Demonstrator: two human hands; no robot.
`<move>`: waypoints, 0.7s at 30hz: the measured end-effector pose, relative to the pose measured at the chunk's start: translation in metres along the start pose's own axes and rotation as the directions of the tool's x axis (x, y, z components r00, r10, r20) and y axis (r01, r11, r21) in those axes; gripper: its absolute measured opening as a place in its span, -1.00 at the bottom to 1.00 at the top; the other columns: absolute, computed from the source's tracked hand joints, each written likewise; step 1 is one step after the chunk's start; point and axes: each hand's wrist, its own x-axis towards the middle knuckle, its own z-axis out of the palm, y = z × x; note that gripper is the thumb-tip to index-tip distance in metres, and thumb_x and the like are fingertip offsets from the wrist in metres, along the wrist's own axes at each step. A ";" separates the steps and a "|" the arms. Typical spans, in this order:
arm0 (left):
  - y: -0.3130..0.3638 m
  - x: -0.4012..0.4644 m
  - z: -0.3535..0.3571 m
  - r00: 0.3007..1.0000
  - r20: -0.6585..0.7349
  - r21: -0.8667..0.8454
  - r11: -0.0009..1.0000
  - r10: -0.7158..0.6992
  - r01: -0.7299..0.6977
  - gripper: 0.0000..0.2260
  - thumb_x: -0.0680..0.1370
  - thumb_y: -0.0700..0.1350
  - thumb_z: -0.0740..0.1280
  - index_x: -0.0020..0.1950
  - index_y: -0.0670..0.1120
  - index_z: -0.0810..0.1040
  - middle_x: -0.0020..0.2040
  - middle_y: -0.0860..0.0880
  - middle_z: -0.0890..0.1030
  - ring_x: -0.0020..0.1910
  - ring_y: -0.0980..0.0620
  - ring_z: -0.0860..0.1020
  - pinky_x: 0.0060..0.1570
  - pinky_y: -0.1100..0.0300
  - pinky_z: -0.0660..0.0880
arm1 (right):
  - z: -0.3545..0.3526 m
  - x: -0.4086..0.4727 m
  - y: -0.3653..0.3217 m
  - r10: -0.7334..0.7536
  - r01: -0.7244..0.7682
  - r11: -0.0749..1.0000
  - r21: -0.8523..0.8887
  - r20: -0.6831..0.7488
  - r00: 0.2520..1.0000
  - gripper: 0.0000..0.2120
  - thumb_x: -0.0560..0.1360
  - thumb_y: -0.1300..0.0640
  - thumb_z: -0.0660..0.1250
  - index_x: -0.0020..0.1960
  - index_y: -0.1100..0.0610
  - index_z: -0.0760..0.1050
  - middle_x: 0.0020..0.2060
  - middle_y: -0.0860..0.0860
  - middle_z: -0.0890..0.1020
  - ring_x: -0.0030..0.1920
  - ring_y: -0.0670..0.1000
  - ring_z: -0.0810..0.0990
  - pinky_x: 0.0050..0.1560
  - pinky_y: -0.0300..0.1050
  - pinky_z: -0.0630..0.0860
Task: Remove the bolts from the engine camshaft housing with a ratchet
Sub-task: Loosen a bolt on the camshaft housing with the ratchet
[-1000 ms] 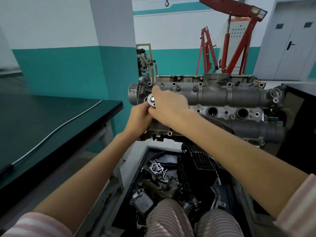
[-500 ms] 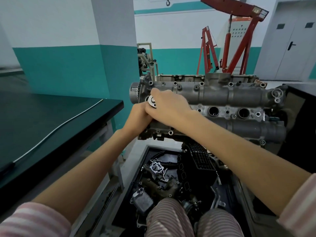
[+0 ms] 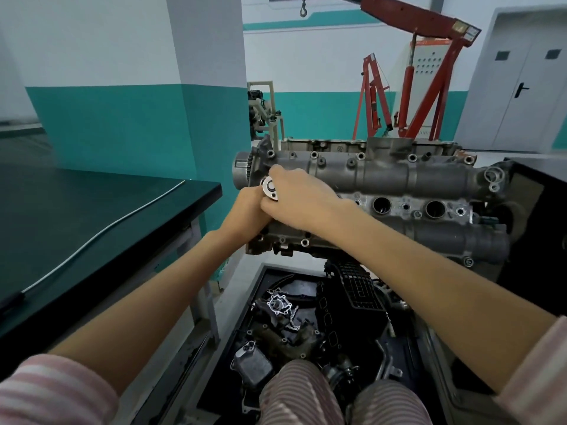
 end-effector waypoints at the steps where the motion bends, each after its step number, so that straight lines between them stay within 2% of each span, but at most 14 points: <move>1: 0.000 0.001 0.000 1.000 0.020 0.009 1.000 0.020 -0.020 -0.84 0.33 -0.15 0.12 -0.45 0.01 0.29 -0.52 0.13 0.37 -0.49 0.19 0.26 -0.48 0.33 0.17 | -0.002 0.002 0.002 -0.027 0.023 0.990 -0.137 -0.028 0.999 -0.81 0.52 0.03 0.19 0.00 0.14 0.27 -0.22 0.02 0.41 -0.25 0.04 0.42 -0.37 -0.13 0.28; 4: -0.002 0.001 0.002 0.999 -0.018 -0.033 0.999 0.033 -0.033 -0.73 0.36 -0.27 0.17 -0.48 0.00 0.25 -0.55 0.14 0.32 -0.51 0.20 0.21 -0.50 0.36 0.16 | 0.003 0.000 0.003 0.023 -0.033 0.998 -0.060 -0.146 0.989 -0.74 0.49 0.00 0.21 0.02 0.12 0.21 -0.28 -0.03 0.43 -0.29 0.03 0.44 -0.37 -0.13 0.29; 6: -0.005 -0.002 0.006 0.999 -0.033 -0.100 0.994 -0.040 0.036 -0.55 0.39 -0.41 0.19 -0.48 0.11 0.22 -0.60 0.13 0.33 -0.56 0.21 0.27 -0.49 0.39 0.17 | 0.013 -0.009 -0.006 0.198 -0.154 0.921 0.357 -0.089 0.976 -0.67 0.49 0.02 0.23 0.12 0.14 0.20 -0.24 -0.02 0.49 -0.26 0.01 0.50 -0.35 -0.13 0.40; 7: -0.005 -0.004 0.008 0.995 -0.014 -0.176 0.980 -0.098 0.094 -0.55 0.43 -0.43 0.16 -0.45 0.10 0.24 -0.60 0.13 0.36 -0.57 0.24 0.34 -0.50 0.40 0.21 | 0.014 -0.011 -0.014 0.299 -0.260 0.738 0.623 0.044 0.953 -0.65 0.49 0.04 0.25 0.15 0.18 0.22 -0.20 0.02 0.50 -0.23 0.00 0.50 -0.30 -0.13 0.45; 9: -0.004 -0.006 0.011 0.979 0.015 -0.195 0.960 -0.202 0.201 -0.63 0.56 -0.36 0.03 -0.34 0.02 0.25 -0.62 0.15 0.43 -0.59 0.34 0.41 -0.54 0.43 0.32 | 0.010 -0.013 -0.025 0.272 -0.411 0.161 0.897 0.360 0.892 -0.74 0.51 0.09 0.24 0.10 0.23 0.34 -0.23 0.07 0.47 -0.23 -0.03 0.47 -0.23 -0.19 0.47; 10: -0.003 -0.006 0.009 0.972 0.003 -0.157 0.960 -0.236 0.234 -0.67 0.58 -0.30 -0.01 -0.32 0.02 0.25 -0.64 0.20 0.43 -0.60 0.37 0.41 -0.54 0.43 0.35 | 0.009 -0.010 -0.027 0.233 -0.425 0.002 0.905 0.413 0.880 -0.79 0.53 0.11 0.21 0.08 0.23 0.37 -0.23 0.09 0.47 -0.22 -0.03 0.48 -0.19 -0.18 0.47; 11: 0.000 -0.005 0.006 0.971 -0.026 -0.129 0.964 -0.237 0.232 -0.70 0.57 -0.25 0.01 -0.32 0.02 0.25 -0.66 0.19 0.41 -0.60 0.38 0.42 -0.52 0.44 0.35 | 0.009 -0.008 -0.027 0.234 -0.425 0.000 0.905 0.413 0.880 -0.77 0.54 0.12 0.19 0.12 0.25 0.36 -0.17 0.12 0.51 -0.15 0.00 0.53 -0.13 -0.14 0.50; 12: 0.002 -0.005 0.003 0.984 -0.040 -0.116 0.979 -0.174 0.168 -0.73 0.52 -0.24 0.07 -0.36 0.03 0.26 -0.66 0.14 0.38 -0.58 0.34 0.43 -0.51 0.46 0.33 | 0.012 -0.006 -0.027 0.284 -0.408 0.196 0.892 0.347 0.894 -0.68 0.53 0.12 0.19 0.21 0.29 0.32 -0.07 0.17 0.55 -0.07 0.05 0.56 -0.08 -0.10 0.52; 13: 0.006 -0.005 0.000 0.991 -0.015 -0.189 0.973 -0.135 0.129 -0.73 0.43 -0.25 0.12 -0.41 0.05 0.25 -0.62 0.15 0.33 -0.57 0.26 0.41 -0.49 0.44 0.31 | 0.015 -0.006 -0.024 0.325 -0.365 0.517 0.774 0.217 0.921 -0.60 0.53 0.10 0.19 0.25 0.33 0.27 -0.01 0.18 0.56 -0.04 0.08 0.56 -0.07 -0.08 0.51; 14: 0.005 -0.004 -0.002 0.996 0.001 -0.191 0.977 -0.094 0.093 -0.69 0.37 -0.29 0.15 -0.45 0.08 0.24 -0.56 0.19 0.30 -0.54 0.22 0.34 -0.48 0.39 0.27 | 0.017 -0.005 -0.019 0.283 -0.271 0.806 0.526 0.061 0.957 -0.61 0.53 0.07 0.18 0.21 0.32 0.27 -0.04 0.15 0.56 -0.09 0.09 0.55 -0.14 -0.09 0.48; 15: 0.004 -0.002 -0.003 0.999 0.008 -0.144 0.989 -0.035 0.036 -0.63 0.36 -0.34 0.18 -0.47 0.10 0.23 -0.53 0.20 0.30 -0.49 0.22 0.28 -0.46 0.31 0.24 | 0.017 -0.005 -0.013 0.192 -0.169 0.956 0.242 -0.077 0.978 -0.67 0.53 0.02 0.18 0.12 0.27 0.30 -0.12 0.09 0.53 -0.17 0.07 0.51 -0.24 -0.09 0.43; 16: 0.003 -0.002 -0.003 0.999 0.023 -0.148 0.988 -0.043 0.046 -0.57 0.36 -0.40 0.20 -0.48 0.11 0.22 -0.52 0.20 0.30 -0.47 0.23 0.25 -0.46 0.27 0.23 | 0.014 -0.005 -0.009 0.099 -0.098 0.995 0.015 -0.153 0.983 -0.72 0.53 -0.04 0.16 0.01 0.19 0.31 -0.20 0.04 0.48 -0.24 0.05 0.46 -0.34 -0.11 0.34; 18: 0.000 0.000 -0.001 0.999 0.038 -0.164 0.986 -0.030 0.035 -0.51 0.36 -0.48 0.21 -0.50 0.09 0.24 -0.55 0.19 0.32 -0.52 0.23 0.28 -0.47 0.34 0.23 | 0.008 -0.003 0.000 0.021 -0.062 0.983 -0.171 -0.233 0.972 -0.70 0.52 -0.15 0.10 -0.10 0.10 0.27 -0.30 -0.02 0.41 -0.31 0.02 0.39 -0.45 -0.16 0.16; 21: 0.006 -0.001 -0.002 1.000 -0.006 -0.173 0.985 0.013 -0.014 -0.54 0.37 -0.49 0.22 -0.50 0.05 0.28 -0.54 0.17 0.33 -0.51 0.27 0.28 -0.45 0.28 0.26 | 0.018 -0.009 -0.002 0.073 -0.073 0.997 0.012 -0.264 0.962 -0.67 0.52 -0.17 0.08 0.02 0.10 0.28 -0.28 -0.02 0.46 -0.31 0.02 0.44 -0.41 -0.15 0.27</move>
